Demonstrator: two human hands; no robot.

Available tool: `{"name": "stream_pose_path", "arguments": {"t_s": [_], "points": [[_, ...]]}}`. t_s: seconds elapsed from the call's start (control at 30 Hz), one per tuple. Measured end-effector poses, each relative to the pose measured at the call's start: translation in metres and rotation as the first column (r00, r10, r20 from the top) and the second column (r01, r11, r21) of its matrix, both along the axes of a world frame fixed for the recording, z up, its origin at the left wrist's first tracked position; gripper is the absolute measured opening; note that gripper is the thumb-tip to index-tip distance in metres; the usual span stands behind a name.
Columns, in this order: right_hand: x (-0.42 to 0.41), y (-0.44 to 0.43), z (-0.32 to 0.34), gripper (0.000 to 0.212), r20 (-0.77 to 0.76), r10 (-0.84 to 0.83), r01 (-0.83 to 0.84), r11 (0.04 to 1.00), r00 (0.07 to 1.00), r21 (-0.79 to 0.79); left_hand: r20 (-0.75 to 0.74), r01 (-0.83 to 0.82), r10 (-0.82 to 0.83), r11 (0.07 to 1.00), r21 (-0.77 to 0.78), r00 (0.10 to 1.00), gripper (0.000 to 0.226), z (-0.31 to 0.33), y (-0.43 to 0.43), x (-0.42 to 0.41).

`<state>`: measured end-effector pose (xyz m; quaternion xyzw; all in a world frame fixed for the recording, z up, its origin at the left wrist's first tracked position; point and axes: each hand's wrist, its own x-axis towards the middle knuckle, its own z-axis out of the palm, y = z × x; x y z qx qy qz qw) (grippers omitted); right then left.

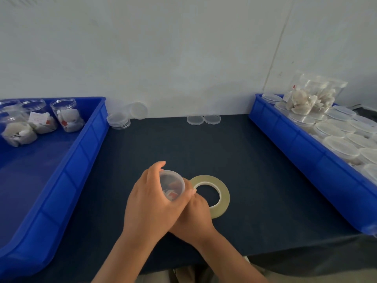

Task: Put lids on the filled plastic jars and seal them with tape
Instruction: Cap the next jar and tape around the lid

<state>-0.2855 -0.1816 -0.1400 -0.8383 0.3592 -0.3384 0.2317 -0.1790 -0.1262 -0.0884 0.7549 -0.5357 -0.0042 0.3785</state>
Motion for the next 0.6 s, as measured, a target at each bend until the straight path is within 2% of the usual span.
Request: {"name": "stream_pose_path", "arguments": {"t_s": [0.17, 0.33, 0.4, 0.43, 0.5, 0.53, 0.57, 0.6], "points": [[-0.004, -0.006, -0.001, 0.075, 0.087, 0.033, -0.036, 0.999, 0.996, 0.033, 0.004, 0.117, -0.117, 0.993, -0.005, 0.993, 0.073, 0.002, -0.004, 0.012], [-0.001, -0.003, -0.001, 0.08, 0.039, -0.027, 0.028, 0.999, 0.999, -0.033, -0.001, 0.214, -0.214, 0.977, 0.022, 0.977, 0.078, 0.002, -0.008, 0.024], [-0.007, -0.006, 0.004, 0.083, 0.014, 0.062, -0.062, 0.998, 0.998, -0.027, -0.042, 0.239, -0.239, 0.971, 0.0, 0.97, 0.082, -0.002, -0.007, 0.027], [-0.014, -0.01, 0.006, 0.088, -0.005, 0.137, -0.137, 0.99, 0.991, 0.03, -0.057, 0.247, -0.248, 0.969, -0.007, 0.967, 0.086, -0.004, -0.006, 0.028], [-0.034, -0.023, 0.011, 0.107, -0.127, 0.235, -0.212, 0.962, 0.964, 0.171, -0.066, 0.262, -0.262, 0.965, -0.022, 0.963, 0.092, -0.006, -0.006, 0.028], [-0.047, -0.03, 0.011, 0.115, -0.254, 0.226, -0.177, 0.963, 0.941, 0.202, -0.067, 0.264, -0.266, 0.964, -0.041, 0.962, 0.095, -0.007, -0.006, 0.028], [-0.059, -0.036, 0.01, 0.117, -0.384, 0.181, -0.114, 0.975, 0.905, 0.19, -0.076, 0.264, -0.269, 0.962, -0.069, 0.96, 0.097, -0.007, -0.007, 0.027], [-0.069, -0.041, 0.01, 0.109, -0.482, 0.117, -0.049, 0.987, 0.868, 0.151, -0.096, 0.265, -0.274, 0.959, -0.1, 0.957, 0.097, -0.008, -0.007, 0.026]]}}
